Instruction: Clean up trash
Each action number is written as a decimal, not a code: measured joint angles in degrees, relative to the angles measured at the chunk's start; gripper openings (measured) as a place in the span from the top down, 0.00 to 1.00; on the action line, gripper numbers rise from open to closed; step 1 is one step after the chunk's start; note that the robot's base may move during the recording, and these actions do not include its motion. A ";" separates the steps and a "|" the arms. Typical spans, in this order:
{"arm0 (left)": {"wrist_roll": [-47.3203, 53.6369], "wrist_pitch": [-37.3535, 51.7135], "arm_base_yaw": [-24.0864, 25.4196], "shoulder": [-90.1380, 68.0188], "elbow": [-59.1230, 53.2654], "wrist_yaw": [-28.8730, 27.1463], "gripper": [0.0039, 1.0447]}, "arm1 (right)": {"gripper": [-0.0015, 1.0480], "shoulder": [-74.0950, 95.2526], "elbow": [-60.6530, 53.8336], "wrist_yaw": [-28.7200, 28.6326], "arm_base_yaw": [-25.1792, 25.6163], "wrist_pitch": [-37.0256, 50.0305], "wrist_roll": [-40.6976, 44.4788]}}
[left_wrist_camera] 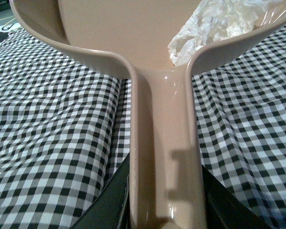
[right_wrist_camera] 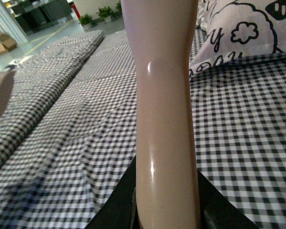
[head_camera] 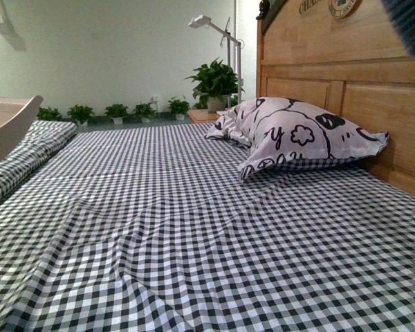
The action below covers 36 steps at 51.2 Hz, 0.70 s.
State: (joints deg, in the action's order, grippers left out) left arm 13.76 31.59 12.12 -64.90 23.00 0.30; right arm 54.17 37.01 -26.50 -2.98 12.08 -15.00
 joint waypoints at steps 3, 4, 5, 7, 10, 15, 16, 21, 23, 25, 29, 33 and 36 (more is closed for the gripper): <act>-0.52 -0.83 -0.22 3.65 -1.97 -0.09 0.75 | 0.82 -2.47 -0.07 2.40 -2.14 -1.25 -2.14; -0.74 -1.44 -0.26 5.18 -2.64 0.04 0.75 | 0.82 -3.37 -0.07 3.50 -3.02 -1.90 -3.17; -0.94 -2.10 -0.33 6.73 -3.30 -0.02 0.75 | 0.82 -4.28 -0.07 4.68 -3.87 -2.58 -3.98; -1.01 -3.06 -0.39 9.44 -4.44 -0.31 0.75 | 0.82 -5.55 -0.07 6.03 -5.14 -3.61 -5.05; -1.33 -4.61 -0.39 13.16 -5.81 -0.35 0.75 | 0.82 -7.41 0.00 9.20 -7.15 -5.25 -6.67; -1.46 -7.91 -0.50 20.26 -8.17 -1.03 0.75 | 0.82 -10.01 0.33 14.34 -10.05 -8.00 -8.46; -1.73 -9.03 -0.50 22.16 -8.70 -1.01 0.75 | 0.82 -10.58 0.42 15.61 -10.67 -8.61 -8.74; -1.99 -14.32 -1.20 30.38 -10.80 -1.79 0.75 | 0.82 -12.94 0.74 19.89 -12.46 -10.64 -9.57; -2.58 -17.33 -1.60 34.64 -11.72 -1.75 0.75 | 0.82 -14.25 0.85 21.24 -12.98 -11.52 -9.92; -2.95 -19.91 -1.97 37.99 -12.31 -1.84 0.75 | 0.82 -15.37 0.85 22.08 -13.40 -12.15 -10.01; -3.37 -25.92 -3.43 45.75 -13.49 -2.99 0.75 | 0.82 -18.18 0.85 23.39 -14.23 -13.57 -10.27; -3.61 -31.58 -5.86 53.24 -14.60 -5.33 0.75 | 0.82 -21.03 0.85 24.72 -15.30 -15.04 -10.19; -3.61 -32.44 -8.04 56.78 -15.56 -7.28 0.75 | 0.82 -22.84 0.77 25.64 -16.13 -16.02 -9.79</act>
State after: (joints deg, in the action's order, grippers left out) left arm 10.15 -0.84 4.08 -8.12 7.44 -6.98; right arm 31.33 37.78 -0.86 -19.11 -3.95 -24.80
